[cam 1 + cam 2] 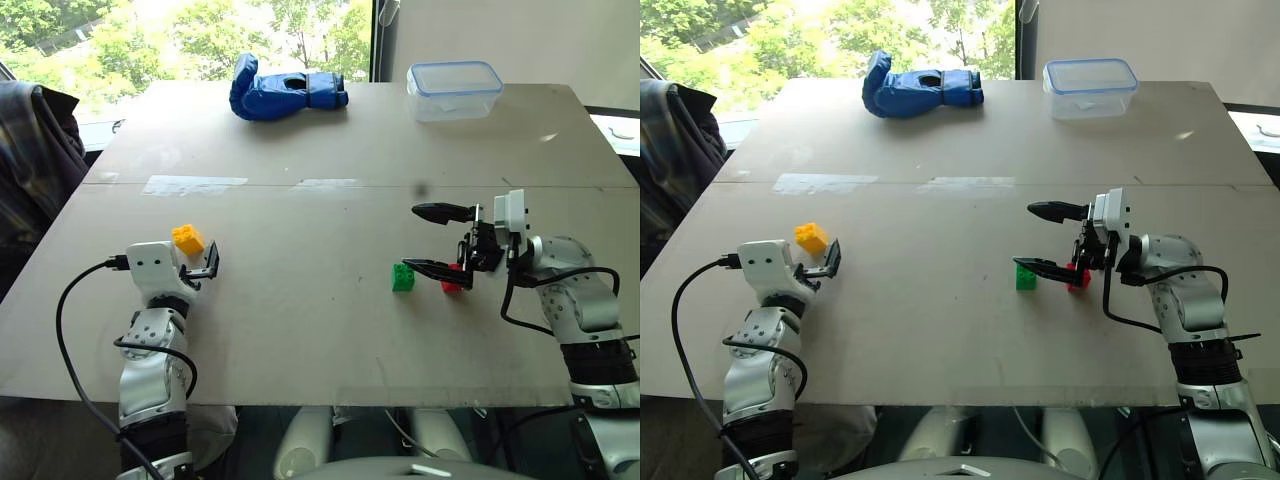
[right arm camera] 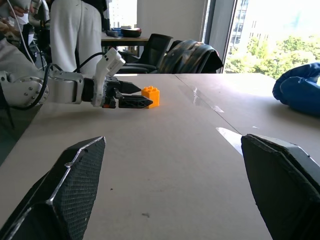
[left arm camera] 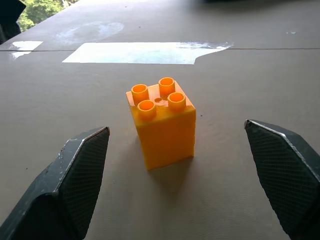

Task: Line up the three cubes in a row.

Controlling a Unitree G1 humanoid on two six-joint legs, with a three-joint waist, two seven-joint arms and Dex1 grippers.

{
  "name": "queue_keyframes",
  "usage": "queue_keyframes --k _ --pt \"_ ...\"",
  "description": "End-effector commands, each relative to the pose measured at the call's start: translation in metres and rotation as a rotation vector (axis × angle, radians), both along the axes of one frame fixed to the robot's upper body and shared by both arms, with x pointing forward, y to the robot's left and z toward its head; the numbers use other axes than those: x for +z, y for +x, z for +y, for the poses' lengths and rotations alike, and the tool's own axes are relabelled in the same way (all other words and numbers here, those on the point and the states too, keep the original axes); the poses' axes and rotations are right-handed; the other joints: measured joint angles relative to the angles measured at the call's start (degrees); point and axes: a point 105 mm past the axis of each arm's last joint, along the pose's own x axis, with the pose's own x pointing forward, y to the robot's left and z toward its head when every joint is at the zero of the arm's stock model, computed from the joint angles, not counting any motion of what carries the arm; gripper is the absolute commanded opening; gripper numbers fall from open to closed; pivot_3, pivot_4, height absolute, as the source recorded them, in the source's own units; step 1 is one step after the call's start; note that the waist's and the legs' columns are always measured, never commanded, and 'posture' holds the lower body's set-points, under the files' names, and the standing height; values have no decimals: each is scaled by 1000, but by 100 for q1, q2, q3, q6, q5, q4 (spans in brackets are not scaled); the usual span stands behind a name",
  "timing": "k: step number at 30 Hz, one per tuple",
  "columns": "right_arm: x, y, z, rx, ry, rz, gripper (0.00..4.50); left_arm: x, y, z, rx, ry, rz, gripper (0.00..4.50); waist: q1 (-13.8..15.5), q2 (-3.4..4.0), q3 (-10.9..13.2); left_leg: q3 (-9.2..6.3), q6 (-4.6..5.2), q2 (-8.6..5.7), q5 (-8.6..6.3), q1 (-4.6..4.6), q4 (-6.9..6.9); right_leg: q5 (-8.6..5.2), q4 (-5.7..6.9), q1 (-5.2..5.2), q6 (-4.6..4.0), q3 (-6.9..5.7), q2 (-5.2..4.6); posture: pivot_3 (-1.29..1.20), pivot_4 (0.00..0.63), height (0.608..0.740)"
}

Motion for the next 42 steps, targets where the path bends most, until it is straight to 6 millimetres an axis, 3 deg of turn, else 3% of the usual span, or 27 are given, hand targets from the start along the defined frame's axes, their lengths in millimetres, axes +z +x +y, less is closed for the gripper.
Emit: queue_keyframes --k 1,10,13,17,21,22,27,31,36,42 --pt "10 0 -2 -12 11 -52 4500 3 5 6 28 -6 -3 4429 3 0 0 0 0 0 0 0 0 0 -1 0 0 0 0 0 150 740" --pt "9 1 -6 -25 0 -57 4500 -6 13 8 40 -17 27 4429 12 1 -1 -3 -1 0 1 1 -1 0 2 0 0 -2 -1 0 150 740" --pt "9 1 -6 -25 0 -58 4500 -6 15 7 40 -24 26 3299 13 1 -1 -3 -1 0 1 1 -1 0 3 0 0 -2 -2 0 150 740" --pt "9 1 -7 -26 -3 -63 4500 -6 18 5 30 -10 20 1451 17 2 -1 -3 -1 0 1 1 -1 0 3 0 0 -2 -2 0 150 740" --pt "8 1 -9 -36 -8 -56 4500 -1 26 -6 -64 41 3 1206 24 2 -1 -4 -2 0 1 1 -1 0 3 0 0 -4 -2 0 150 740" --pt "7 1 -10 -38 -11 -51 4500 2 29 -13 -121 67 -8 1206 24 2 -1 -4 -2 0 1 1 -1 0 3 0 0 -4 -2 0 150 740" --pt "3 -11 -29 -1 -21 7 4500 23 38 -106 -757 216 -70 1206 77 2 -1 -14 -2 -7 1 -12 0 0 -7 0 0 -16 -6 0 150 740" --pt "-2 -15 -40 1 -66 7 4500 26 26 -160 -1174 252 -87 1206 -3 2 -1 -15 -1 -15 1 -17 1 0 -12 0 0 -17 -8 0 150 740" --pt "-4 -20 -51 -25 -86 21 4500 18 9 -198 -1569 299 -10 1206 -150 3 0 -6 -1 -11 1 -10 -7 -1 -10 -1 -1 -11 7 0 150 740" --pt "-5 -29 -65 -81 -63 42 4500 7 15 -207 -1680 408 62 1206 -126 2 0 -8 4 -21 0 -9 -2 -1 -4 -1 1 -11 11 0 150 740"
